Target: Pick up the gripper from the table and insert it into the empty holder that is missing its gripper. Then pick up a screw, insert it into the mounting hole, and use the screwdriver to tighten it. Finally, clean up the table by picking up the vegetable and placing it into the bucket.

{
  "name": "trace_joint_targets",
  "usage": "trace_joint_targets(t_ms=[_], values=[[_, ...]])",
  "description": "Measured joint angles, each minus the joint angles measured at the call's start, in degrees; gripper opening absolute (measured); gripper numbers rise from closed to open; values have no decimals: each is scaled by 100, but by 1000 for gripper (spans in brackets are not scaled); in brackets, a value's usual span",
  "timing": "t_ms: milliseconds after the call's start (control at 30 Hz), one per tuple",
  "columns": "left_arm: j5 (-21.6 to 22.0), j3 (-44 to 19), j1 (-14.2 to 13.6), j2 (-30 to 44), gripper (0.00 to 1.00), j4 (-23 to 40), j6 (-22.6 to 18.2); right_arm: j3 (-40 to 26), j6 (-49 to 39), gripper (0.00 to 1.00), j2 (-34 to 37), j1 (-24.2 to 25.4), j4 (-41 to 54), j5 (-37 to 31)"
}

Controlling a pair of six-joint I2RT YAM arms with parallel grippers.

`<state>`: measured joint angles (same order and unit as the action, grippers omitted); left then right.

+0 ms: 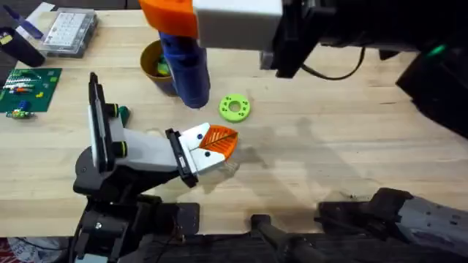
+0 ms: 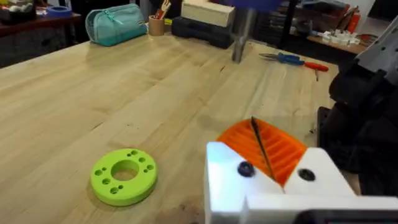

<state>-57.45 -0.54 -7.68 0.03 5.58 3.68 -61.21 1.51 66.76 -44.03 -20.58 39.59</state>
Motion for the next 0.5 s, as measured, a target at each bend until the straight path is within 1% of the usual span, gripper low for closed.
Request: trace_joint_targets(t_ms=[300,500], values=[[0,0,0,0,19,0,0,130,-29,49,103,-9,19,38],[0,0,0,0,19,0,0,152,-32,49,103,-109,19,40]])
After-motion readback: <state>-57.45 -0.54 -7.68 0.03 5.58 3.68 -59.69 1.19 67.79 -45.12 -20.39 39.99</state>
